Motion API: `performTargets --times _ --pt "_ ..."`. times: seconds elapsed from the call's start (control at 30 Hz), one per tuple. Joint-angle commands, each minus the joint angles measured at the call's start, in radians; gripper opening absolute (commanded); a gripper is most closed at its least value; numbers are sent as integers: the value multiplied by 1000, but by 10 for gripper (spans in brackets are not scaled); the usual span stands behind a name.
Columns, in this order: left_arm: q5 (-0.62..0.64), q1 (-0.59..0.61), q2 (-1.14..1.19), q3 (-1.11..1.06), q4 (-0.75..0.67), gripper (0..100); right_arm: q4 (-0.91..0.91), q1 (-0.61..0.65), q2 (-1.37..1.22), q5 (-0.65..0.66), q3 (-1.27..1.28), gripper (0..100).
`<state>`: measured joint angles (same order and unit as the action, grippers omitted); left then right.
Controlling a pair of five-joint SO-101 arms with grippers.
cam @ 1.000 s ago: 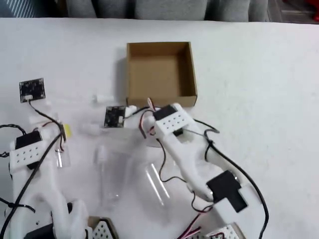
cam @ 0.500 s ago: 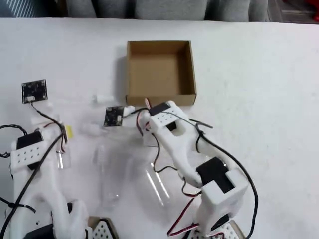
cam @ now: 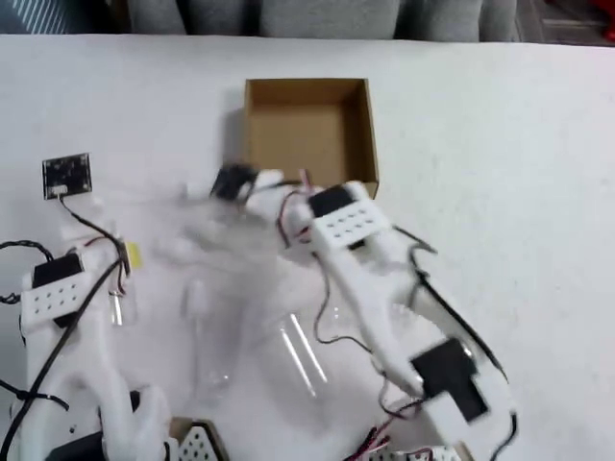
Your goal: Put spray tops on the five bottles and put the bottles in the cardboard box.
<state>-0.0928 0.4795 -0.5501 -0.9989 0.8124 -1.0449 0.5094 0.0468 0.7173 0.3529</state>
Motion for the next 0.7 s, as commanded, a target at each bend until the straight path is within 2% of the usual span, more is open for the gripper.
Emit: performTargets --times 0.0,0.2,0.33,0.57,0.67 --pt "-2 -35 -35 11 -26 41 -77 -97 170 -160 -31 16" --pt "86 -142 -243 8 -26 42 -191 -308 275 -407 5 16" --pt "98 -325 -453 3 -28 42 -171 -363 289 -539 124 16" --pt "103 -711 -730 -21 -74 39 -239 -495 449 -555 87 16" --pt "103 -829 -780 -98 -176 39 -237 -538 559 -555 60 18"
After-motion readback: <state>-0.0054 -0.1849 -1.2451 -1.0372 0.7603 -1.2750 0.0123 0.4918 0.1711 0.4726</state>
